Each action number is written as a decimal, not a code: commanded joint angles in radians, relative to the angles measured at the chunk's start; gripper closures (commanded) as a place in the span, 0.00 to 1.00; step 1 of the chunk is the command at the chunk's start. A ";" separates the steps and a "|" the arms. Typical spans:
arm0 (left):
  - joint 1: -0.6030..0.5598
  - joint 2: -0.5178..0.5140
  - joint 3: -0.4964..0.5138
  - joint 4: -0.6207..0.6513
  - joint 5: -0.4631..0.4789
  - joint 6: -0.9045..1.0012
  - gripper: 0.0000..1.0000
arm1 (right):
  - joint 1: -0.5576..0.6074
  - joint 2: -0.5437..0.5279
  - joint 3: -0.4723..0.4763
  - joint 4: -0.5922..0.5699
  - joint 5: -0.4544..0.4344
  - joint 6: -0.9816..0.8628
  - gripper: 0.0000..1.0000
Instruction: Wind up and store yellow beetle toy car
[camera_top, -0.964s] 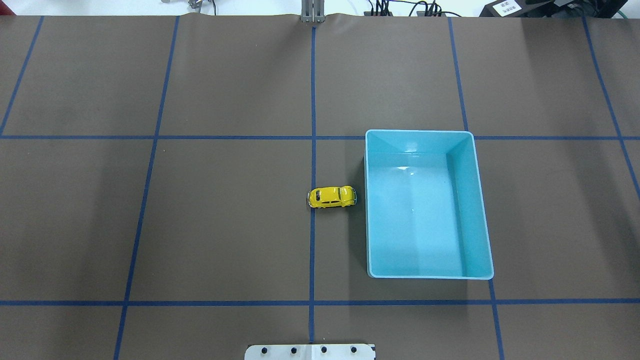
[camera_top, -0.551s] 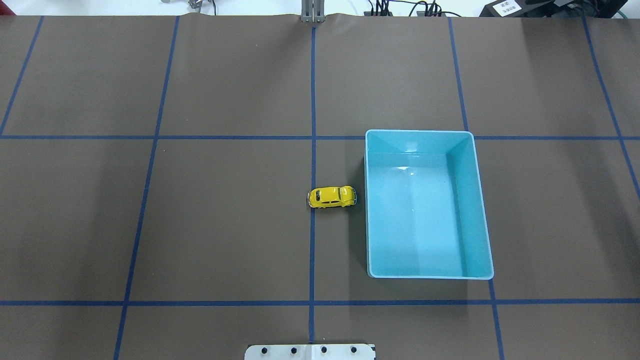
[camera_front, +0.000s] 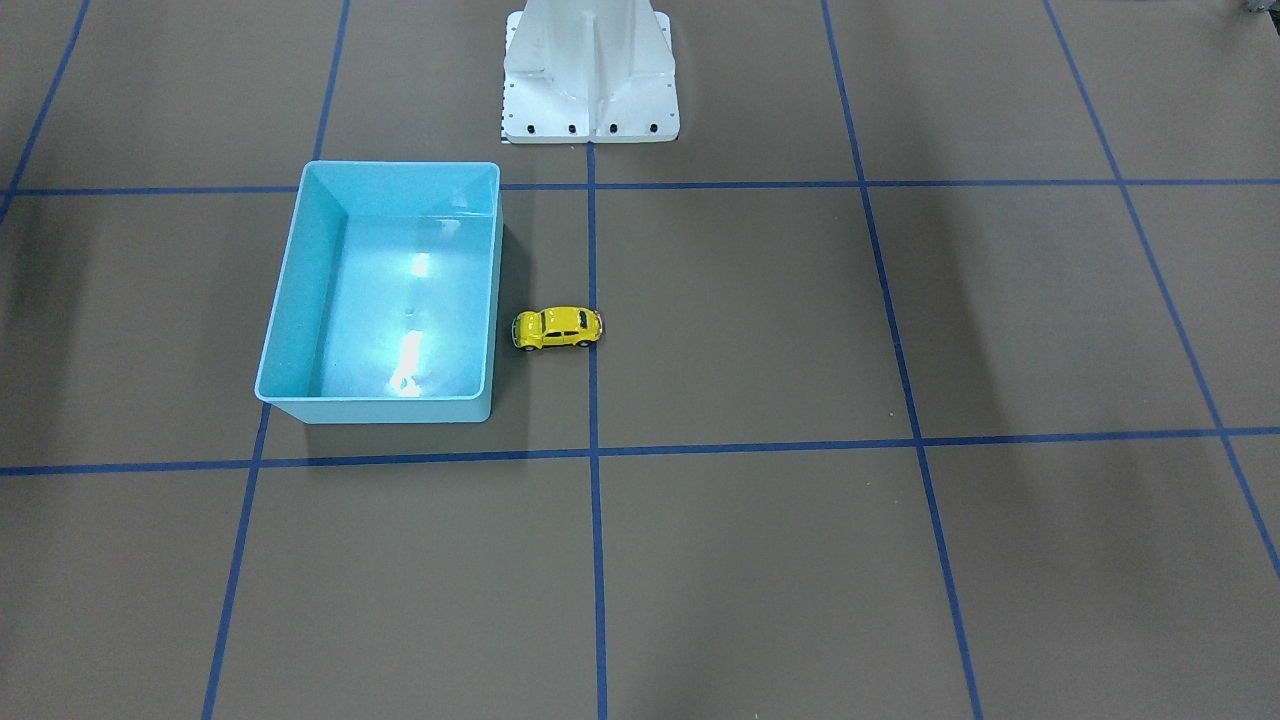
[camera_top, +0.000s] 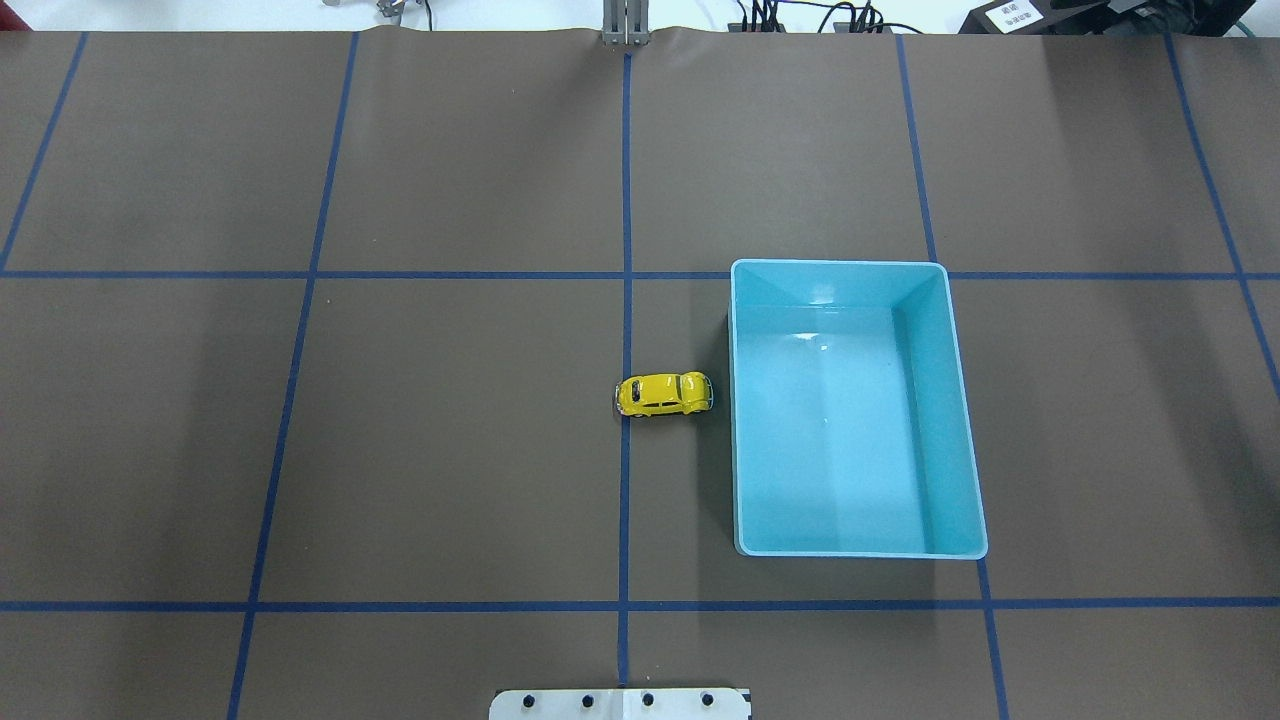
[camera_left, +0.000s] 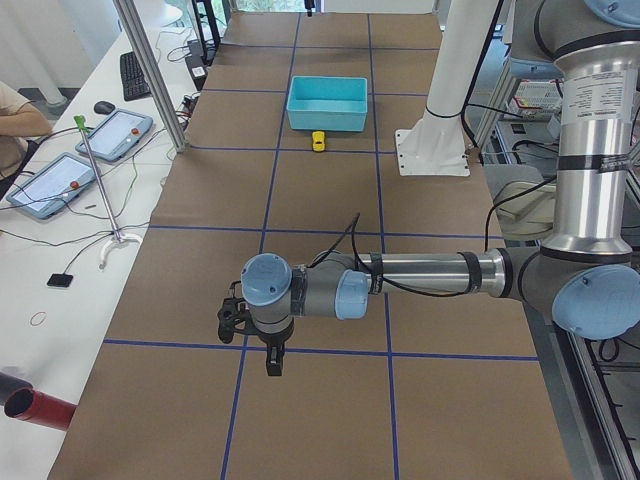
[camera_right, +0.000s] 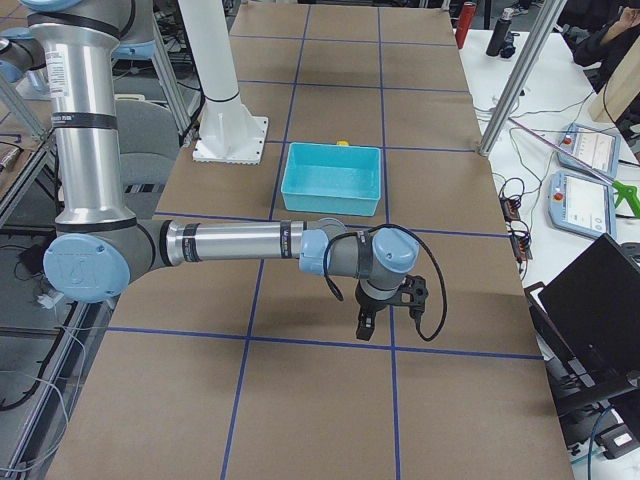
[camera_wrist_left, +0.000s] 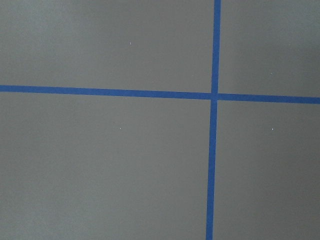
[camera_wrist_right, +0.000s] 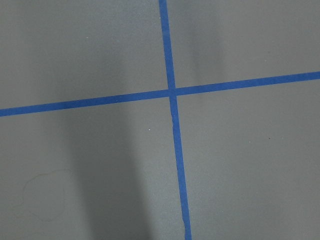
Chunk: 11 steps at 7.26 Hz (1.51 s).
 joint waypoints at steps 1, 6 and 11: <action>0.000 0.000 -0.001 0.000 0.000 0.000 0.00 | -0.020 0.103 0.002 -0.010 -0.002 0.037 0.00; -0.002 0.001 -0.002 -0.005 -0.001 0.002 0.00 | -0.332 0.379 0.245 -0.007 -0.063 0.362 0.00; -0.002 0.001 -0.004 -0.005 0.000 0.002 0.00 | -0.774 0.677 0.275 -0.004 -0.374 0.028 0.00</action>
